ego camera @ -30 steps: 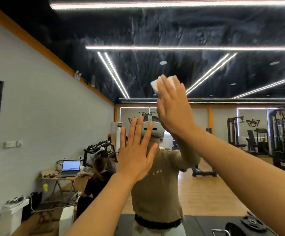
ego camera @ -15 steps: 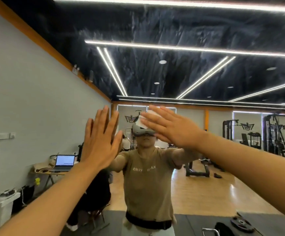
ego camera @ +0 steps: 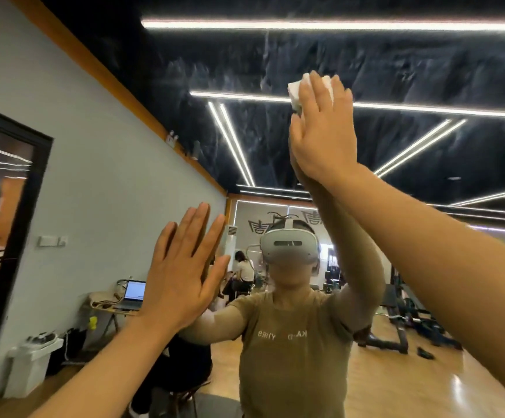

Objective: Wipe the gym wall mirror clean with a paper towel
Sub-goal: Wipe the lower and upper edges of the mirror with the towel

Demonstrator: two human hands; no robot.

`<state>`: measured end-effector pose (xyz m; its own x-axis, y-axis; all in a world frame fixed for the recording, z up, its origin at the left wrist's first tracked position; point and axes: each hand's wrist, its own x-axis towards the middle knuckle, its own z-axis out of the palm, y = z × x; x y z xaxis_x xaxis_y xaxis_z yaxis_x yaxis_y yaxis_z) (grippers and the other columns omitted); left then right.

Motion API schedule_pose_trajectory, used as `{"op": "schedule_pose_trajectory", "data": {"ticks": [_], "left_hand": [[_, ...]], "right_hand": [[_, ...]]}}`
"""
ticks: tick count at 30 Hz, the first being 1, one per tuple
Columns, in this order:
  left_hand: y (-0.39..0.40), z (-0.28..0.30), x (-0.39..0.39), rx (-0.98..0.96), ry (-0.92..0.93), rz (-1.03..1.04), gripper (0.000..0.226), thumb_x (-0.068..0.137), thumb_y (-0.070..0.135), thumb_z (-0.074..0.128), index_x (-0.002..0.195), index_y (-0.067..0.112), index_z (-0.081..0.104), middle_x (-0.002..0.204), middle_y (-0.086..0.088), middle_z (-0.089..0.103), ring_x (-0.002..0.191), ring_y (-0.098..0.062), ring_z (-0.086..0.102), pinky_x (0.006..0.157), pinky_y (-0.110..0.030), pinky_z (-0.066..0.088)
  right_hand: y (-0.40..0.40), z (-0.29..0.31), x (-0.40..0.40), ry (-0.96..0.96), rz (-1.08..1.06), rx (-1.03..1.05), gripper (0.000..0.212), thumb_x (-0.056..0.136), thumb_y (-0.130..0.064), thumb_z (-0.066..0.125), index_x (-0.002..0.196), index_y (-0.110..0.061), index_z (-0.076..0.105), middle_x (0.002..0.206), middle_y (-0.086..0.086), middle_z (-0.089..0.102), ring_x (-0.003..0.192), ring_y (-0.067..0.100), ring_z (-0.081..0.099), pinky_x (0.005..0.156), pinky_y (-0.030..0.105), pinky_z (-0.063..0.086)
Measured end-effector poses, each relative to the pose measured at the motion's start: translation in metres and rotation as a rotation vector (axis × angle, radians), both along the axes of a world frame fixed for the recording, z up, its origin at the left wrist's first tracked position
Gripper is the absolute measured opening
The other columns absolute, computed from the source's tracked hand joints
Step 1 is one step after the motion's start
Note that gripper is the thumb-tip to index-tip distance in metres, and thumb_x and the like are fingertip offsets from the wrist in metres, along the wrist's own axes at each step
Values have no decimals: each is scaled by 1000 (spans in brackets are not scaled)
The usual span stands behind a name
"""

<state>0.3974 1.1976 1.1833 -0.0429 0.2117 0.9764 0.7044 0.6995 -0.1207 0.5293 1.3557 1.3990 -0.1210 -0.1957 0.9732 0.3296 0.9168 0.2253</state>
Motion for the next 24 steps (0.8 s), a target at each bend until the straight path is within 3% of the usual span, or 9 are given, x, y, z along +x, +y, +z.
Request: {"op": "schedule_pose_trajectory", "data": {"ticks": [3, 5, 9, 13, 16, 19, 24], "left_hand": [[-1, 0, 0, 2, 0, -2, 65, 105, 53, 16, 160, 17, 21, 168, -7, 10, 155, -24, 10, 124, -39, 3], [-3, 0, -1, 2, -2, -22, 64, 105, 51, 21, 159, 18, 22, 168, -6, 10, 155, -22, 9, 125, -38, 1], [-5, 0, 0, 2, 11, -73, 63, 103, 46, 29, 159, 17, 25, 168, -6, 13, 154, -22, 11, 125, -36, 0], [-12, 7, 0, 37, 31, -192, 58, 101, 38, 35, 154, 13, 36, 164, -7, 26, 152, -19, 18, 124, -28, -1], [-21, 10, -8, 7, 6, -177, 62, 101, 39, 33, 158, 14, 27, 167, -6, 18, 154, -20, 12, 125, -34, 0], [-27, 8, -20, -50, -20, -112, 64, 105, 47, 19, 161, 18, 13, 169, -4, 6, 155, -21, 4, 123, -43, 6], [-34, 5, -34, -108, 44, -119, 64, 105, 52, 15, 161, 20, 13, 169, -3, 8, 155, -20, 5, 122, -43, 10]], "right_hand": [[-2, -55, -4, -74, 79, 181, 53, 100, -31, 45, 147, -8, 42, 156, 13, 38, 145, 41, 27, 122, 50, 14], [-4, -88, -9, -171, 78, 243, 52, 100, -34, 42, 147, -11, 45, 155, 10, 40, 144, 37, 29, 122, 46, 14], [1, -126, -13, -320, 90, 431, 46, 102, -29, 39, 142, -13, 54, 150, 9, 48, 140, 37, 34, 116, 55, 30], [6, -120, -3, -490, 61, 666, 46, 101, -27, 41, 143, -14, 53, 151, 8, 47, 140, 37, 31, 115, 52, 27], [7, -86, 2, -576, -8, 750, 46, 101, -24, 45, 145, -14, 51, 153, 7, 45, 141, 38, 32, 117, 49, 29], [-1, -36, 0, -495, -61, 604, 47, 104, -27, 38, 149, -17, 44, 157, 6, 39, 145, 39, 27, 118, 47, 24], [-32, 28, -23, -124, -4, 64, 46, 110, -20, 32, 156, -16, 33, 164, 4, 24, 152, 35, 11, 124, 43, 9]]}}
